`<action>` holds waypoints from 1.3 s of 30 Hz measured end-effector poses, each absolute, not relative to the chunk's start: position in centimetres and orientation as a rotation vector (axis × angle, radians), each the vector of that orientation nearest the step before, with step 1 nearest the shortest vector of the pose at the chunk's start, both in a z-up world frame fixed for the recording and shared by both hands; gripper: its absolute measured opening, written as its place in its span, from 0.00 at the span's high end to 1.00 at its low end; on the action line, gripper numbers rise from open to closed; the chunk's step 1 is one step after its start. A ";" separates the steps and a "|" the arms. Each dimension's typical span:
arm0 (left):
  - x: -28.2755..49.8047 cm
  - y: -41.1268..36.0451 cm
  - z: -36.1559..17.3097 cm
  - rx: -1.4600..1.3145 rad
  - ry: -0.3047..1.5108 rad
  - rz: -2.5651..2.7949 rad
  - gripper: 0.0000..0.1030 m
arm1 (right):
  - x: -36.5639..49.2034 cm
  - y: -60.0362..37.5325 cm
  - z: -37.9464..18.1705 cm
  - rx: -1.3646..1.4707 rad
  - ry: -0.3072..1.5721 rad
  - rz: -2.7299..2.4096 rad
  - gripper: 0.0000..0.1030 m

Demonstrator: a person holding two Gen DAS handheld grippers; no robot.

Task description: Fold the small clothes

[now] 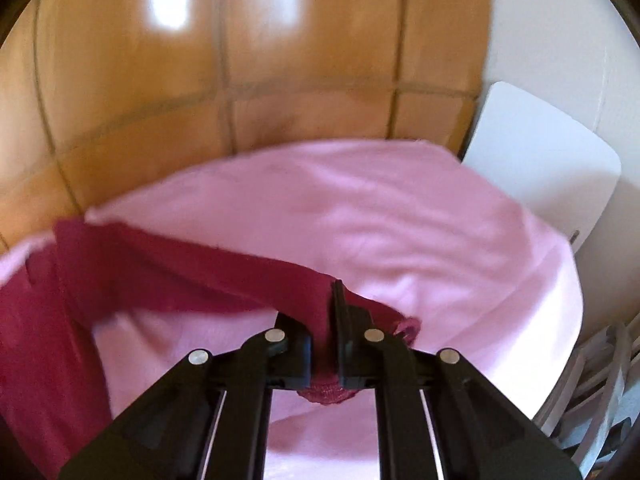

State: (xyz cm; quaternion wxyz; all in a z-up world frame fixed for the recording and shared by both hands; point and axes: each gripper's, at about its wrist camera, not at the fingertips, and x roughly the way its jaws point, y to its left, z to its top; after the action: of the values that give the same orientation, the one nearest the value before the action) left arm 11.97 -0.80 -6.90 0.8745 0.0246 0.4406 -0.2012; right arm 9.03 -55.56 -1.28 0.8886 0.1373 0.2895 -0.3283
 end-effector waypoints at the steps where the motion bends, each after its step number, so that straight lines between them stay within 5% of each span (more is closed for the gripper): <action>1: 12.1 -0.9 -7.0 0.052 0.926 -0.418 0.56 | 8.7 -56.7 -0.6 0.307 0.594 -0.693 0.93; 11: 13.2 -2.1 -8.2 0.084 0.966 -0.372 0.54 | 12.9 -66.5 -4.2 0.403 0.792 -0.838 0.92; 12: 13.2 -2.1 -8.2 0.086 0.967 -0.366 0.52 | 13.1 -66.8 -4.8 0.422 0.804 -0.837 0.89; 15: 13.4 -2.0 -8.1 0.080 0.975 -0.361 0.52 | 12.3 -65.3 -4.7 0.406 0.737 -0.815 0.41; 16: 13.3 -1.9 -8.0 0.081 0.976 -0.362 0.52 | 12.0 -64.9 -4.5 0.402 0.723 -0.797 0.35; 23: 12.5 3.6 -5.8 -0.016 0.950 -0.285 0.52 | 9.3 -52.6 -5.8 0.358 0.812 -0.303 0.33; 29: 12.0 10.0 -6.6 -0.141 1.010 -0.191 0.52 | 6.7 -39.3 -11.4 0.386 0.989 0.102 0.45; 32: 11.4 11.7 -7.4 -0.210 1.038 -0.212 0.52 | 5.6 -36.3 -13.2 0.340 1.040 0.094 0.66; 34: 11.2 12.1 -7.6 -0.239 1.043 -0.237 0.52 | 5.2 -36.1 -13.1 0.360 1.040 0.103 0.93; 36: 11.3 11.9 -7.9 -0.239 1.049 -0.262 0.53 | 4.7 -35.6 -12.3 0.331 1.039 0.085 0.94; 39: 11.5 11.4 -7.9 -0.236 1.063 -0.330 0.84 | 4.0 -35.7 -10.3 0.279 1.016 0.071 0.95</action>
State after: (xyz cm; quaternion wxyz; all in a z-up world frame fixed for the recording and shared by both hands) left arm 11.53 11.37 -7.89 0.8424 -0.1117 0.5034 -0.1564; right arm 4.04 -35.67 -10.25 0.8638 0.1330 0.4847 0.0337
